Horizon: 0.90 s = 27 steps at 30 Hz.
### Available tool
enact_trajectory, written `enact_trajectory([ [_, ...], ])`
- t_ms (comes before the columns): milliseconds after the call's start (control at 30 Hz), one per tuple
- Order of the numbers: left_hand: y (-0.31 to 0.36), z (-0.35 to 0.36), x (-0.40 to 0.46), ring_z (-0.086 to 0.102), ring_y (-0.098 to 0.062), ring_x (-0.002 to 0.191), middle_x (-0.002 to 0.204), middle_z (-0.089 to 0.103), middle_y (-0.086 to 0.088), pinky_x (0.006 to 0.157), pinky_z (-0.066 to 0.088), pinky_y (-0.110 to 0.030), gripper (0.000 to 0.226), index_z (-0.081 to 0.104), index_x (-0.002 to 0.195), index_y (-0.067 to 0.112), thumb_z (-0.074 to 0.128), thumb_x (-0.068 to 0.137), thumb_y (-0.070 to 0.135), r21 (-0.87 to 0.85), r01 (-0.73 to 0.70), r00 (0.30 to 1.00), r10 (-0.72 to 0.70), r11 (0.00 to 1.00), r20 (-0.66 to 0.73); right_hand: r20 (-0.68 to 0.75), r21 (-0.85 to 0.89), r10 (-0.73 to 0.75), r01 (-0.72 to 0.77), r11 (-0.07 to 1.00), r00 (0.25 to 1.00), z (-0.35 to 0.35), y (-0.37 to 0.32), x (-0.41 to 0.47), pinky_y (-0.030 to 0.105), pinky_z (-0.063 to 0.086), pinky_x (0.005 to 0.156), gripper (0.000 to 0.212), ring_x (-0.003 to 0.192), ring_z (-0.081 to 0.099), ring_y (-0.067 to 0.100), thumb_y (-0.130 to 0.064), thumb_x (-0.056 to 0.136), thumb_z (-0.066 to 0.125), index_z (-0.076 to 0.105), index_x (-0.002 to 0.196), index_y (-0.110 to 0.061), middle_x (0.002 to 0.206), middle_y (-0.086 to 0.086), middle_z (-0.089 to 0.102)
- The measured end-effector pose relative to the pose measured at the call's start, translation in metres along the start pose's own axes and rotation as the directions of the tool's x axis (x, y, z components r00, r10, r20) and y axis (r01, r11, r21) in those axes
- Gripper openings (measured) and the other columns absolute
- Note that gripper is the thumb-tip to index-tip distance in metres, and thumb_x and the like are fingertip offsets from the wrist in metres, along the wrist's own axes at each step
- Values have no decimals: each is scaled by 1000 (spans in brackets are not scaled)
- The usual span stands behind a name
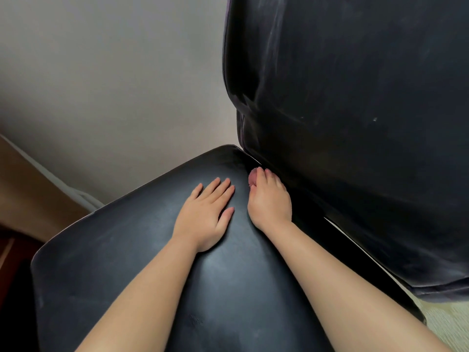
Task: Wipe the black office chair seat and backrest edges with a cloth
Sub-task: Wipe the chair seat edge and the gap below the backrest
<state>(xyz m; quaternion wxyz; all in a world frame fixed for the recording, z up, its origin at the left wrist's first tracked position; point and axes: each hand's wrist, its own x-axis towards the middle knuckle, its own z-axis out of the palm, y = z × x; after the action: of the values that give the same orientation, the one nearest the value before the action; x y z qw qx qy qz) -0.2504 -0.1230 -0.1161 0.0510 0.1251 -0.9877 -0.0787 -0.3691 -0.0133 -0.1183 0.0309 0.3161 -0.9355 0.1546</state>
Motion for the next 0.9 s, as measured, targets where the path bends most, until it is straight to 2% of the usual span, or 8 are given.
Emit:
enact_trajectory([
  [200,-4,10,9,20,-16,145,155,30,2,118,7,-34,67,38,146,18,10,92,47,-25,125,987,-127,992,-96,16,63,7,-8,998,1000,9,-14,34,33,35,97,32,118,46,24,-21,95,37,46,125,-13,127,6,51],
  [333,-7,10,19,19,-17,146,155,29,0,118,9,-34,72,38,145,16,6,89,46,-61,251,957,-257,966,-137,66,73,3,-8,997,998,10,-20,54,34,33,97,35,120,44,26,-21,96,36,43,129,-11,131,9,49],
  [400,-8,11,22,20,-18,145,154,31,-1,118,10,-36,72,39,145,15,6,89,45,-56,275,949,-280,960,-146,99,85,-12,4,996,995,7,-22,63,34,32,98,38,122,43,27,-21,97,36,40,133,-9,134,11,47],
  [533,-9,11,23,21,-17,145,154,31,1,118,10,-36,72,39,145,16,6,88,45,-33,273,952,-275,961,-131,202,184,-3,-35,982,979,5,-28,89,35,38,92,32,118,48,30,-20,98,35,45,127,-11,130,12,51],
  [667,-10,4,28,13,-12,146,157,24,6,118,3,-33,78,30,149,20,-3,84,47,-19,255,965,-256,967,-62,303,229,37,-110,967,952,3,-29,107,38,43,91,38,116,51,32,-25,99,33,42,134,-11,130,13,52],
  [833,-35,-9,46,8,-7,146,158,18,10,116,-1,-27,65,25,150,24,8,90,41,-40,146,989,-145,988,34,232,203,-83,36,978,969,1,-25,82,34,32,103,44,130,39,28,-23,100,34,30,143,-9,145,11,38],
  [900,-42,-8,49,9,-7,146,158,19,10,116,-1,-26,67,26,150,24,4,90,44,-25,115,993,-114,993,19,213,195,-99,57,979,972,5,-25,86,34,35,100,41,127,42,28,-22,100,34,35,138,-11,141,10,42],
])
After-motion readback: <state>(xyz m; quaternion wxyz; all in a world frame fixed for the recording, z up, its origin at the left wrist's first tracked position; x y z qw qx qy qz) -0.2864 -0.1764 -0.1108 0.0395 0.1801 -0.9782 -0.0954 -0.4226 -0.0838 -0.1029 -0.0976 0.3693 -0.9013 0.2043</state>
